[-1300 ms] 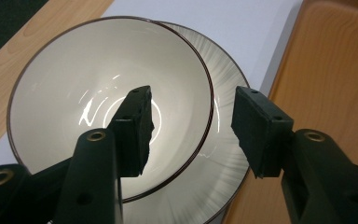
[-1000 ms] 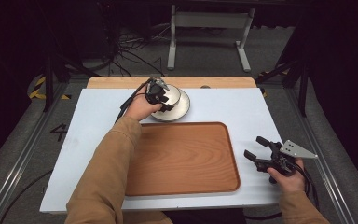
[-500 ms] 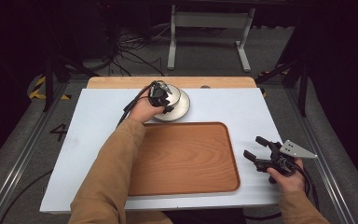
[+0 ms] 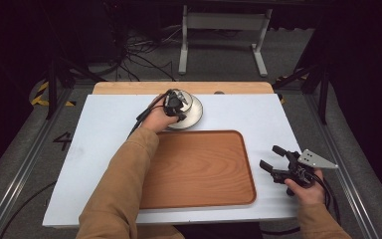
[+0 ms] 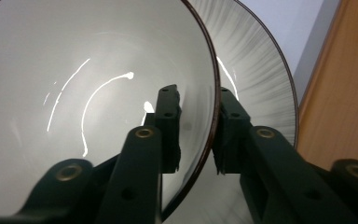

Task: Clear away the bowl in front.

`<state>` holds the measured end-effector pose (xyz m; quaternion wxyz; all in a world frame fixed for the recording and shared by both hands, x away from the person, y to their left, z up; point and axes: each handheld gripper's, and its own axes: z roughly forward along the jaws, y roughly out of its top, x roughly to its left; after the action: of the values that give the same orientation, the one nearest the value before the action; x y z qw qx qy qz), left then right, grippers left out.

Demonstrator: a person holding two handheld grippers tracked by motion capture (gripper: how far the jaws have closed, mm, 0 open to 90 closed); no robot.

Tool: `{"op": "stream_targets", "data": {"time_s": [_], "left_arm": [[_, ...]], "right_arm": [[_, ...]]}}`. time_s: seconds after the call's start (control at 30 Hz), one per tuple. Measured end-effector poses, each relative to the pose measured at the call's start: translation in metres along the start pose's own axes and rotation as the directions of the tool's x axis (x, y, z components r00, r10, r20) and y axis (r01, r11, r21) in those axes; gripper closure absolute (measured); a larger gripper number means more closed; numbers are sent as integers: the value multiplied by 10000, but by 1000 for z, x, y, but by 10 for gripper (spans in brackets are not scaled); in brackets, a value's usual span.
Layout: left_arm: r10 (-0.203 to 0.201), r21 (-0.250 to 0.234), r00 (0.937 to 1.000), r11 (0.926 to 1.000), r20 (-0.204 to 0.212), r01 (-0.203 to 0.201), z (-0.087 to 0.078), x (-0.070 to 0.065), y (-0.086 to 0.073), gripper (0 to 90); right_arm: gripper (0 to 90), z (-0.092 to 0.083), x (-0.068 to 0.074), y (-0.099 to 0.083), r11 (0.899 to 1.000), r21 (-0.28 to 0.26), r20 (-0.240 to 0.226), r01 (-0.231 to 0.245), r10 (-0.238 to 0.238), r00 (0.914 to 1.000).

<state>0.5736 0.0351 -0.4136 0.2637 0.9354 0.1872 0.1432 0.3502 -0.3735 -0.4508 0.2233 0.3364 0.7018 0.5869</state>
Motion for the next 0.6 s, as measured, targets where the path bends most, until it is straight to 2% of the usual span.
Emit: {"op": "stream_targets", "data": {"time_s": [0.17, 0.6], "left_arm": [[398, 97, 9991, 9992, -158, -396, 1, -3, 3, 807], [805, 274, 9962, 9964, -336, -796, 1, -6, 7, 823]], "right_arm": [[161, 0, 0, 0, 10000, -20, 0, -11, 11, 10000], [161, 0, 0, 0, 10000, -53, -16, -42, 42, 10000]]}}
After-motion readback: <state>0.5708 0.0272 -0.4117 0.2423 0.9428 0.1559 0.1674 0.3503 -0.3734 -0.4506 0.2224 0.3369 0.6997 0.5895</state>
